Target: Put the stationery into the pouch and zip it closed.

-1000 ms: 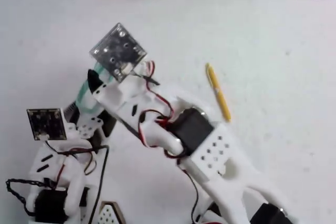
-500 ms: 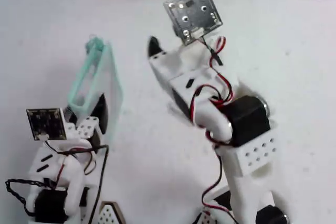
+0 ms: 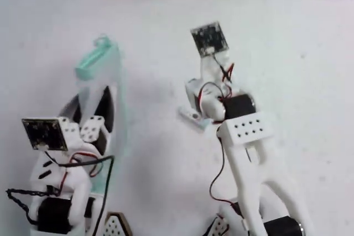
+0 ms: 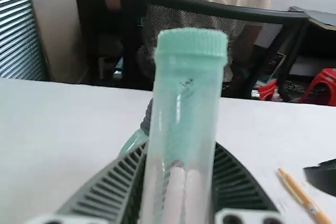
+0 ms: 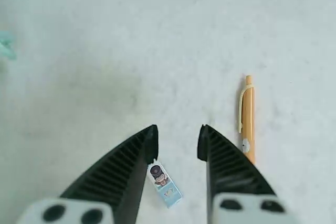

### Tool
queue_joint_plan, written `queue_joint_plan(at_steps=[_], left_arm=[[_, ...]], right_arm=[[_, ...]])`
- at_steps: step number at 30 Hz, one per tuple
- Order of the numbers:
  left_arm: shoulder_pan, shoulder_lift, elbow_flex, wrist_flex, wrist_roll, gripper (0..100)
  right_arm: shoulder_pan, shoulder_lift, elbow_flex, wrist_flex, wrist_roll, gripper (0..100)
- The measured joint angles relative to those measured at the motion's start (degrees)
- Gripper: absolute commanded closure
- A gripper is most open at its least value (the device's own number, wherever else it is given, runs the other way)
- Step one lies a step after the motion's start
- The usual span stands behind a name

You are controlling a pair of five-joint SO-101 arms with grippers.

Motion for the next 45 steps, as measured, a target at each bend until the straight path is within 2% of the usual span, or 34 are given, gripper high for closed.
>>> queue_joint_plan(at_steps=[5,10,16,21,28,31,35,45], left_arm=[[8.3,0.0,0.1,-5.7,0.0,87],[10.9,3.1,0.1,-13.0,-2.2,89],[12.9,20.5,-2.7,-26.5,-5.4,89],[12.9,33.7,-12.7,-28.8,-5.6,89],[12.9,39.1,-15.2,-30.9,-5.6,89],[14.2,42.5,-14.3,-38.9,-6.8,90],[18.6,51.3,-16.2,-49.9,-14.9,92],[19.4,77.5,-29.9,-55.0,-17.1,92]], right_arm=[[1.7,0.0,7.0,-7.4,0.0,87.8],[1.4,0.0,10.3,-11.6,0.0,87.8],[1.7,0.0,12.4,-14.6,0.0,87.8],[1.8,0.0,12.4,-14.7,0.0,87.8],[1.8,0.0,12.4,-14.7,0.0,87.8],[1.8,0.0,12.4,-14.7,0.0,87.8],[1.8,0.0,12.4,-14.7,0.0,87.8],[3.3,0.0,13.6,-17.3,0.0,87.6]])
